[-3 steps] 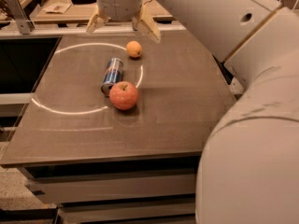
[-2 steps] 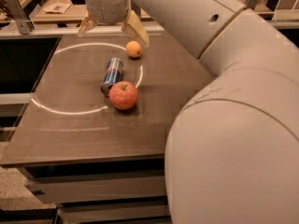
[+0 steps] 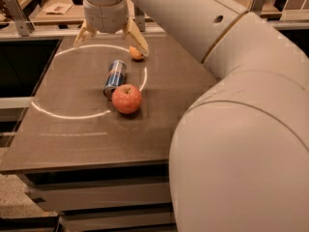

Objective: Place redbull can upright

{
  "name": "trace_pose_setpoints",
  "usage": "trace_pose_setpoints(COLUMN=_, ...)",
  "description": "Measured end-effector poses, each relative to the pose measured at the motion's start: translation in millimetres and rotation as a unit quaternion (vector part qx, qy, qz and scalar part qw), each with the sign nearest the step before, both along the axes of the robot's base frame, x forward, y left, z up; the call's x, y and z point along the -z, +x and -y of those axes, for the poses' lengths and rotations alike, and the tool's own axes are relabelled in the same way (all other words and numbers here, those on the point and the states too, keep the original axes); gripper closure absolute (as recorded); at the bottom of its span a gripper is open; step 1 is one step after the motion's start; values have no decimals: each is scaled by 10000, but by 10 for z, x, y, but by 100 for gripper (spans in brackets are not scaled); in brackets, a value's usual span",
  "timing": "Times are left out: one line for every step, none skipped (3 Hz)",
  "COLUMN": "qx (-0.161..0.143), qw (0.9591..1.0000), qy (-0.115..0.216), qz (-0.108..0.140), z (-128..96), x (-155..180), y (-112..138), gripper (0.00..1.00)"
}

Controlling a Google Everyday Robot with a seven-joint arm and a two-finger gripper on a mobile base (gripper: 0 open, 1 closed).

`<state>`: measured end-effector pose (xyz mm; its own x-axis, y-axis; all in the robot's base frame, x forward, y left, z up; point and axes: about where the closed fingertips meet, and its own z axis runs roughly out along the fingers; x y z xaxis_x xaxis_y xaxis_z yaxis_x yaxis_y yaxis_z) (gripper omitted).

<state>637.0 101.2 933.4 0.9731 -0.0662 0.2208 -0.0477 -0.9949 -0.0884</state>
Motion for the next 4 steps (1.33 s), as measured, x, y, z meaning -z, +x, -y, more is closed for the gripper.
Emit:
trace_pose_setpoints(qx=-216, qw=9995, qy=-43, qz=-214, z=62, x=150, y=-59, gripper=0)
trace_pose_setpoints(qx=-401, qw=9978, qy=68, qz=-524, z=-74, x=309, y=-51, gripper=0)
trace_pose_setpoints(qx=-592, qw=9951, qy=266, qz=-752, z=-282, x=411, y=-1, gripper=0)
trace_pose_setpoints(qx=-863, qw=9917, qy=327, qz=-899, z=-479, x=540, y=44, gripper=0)
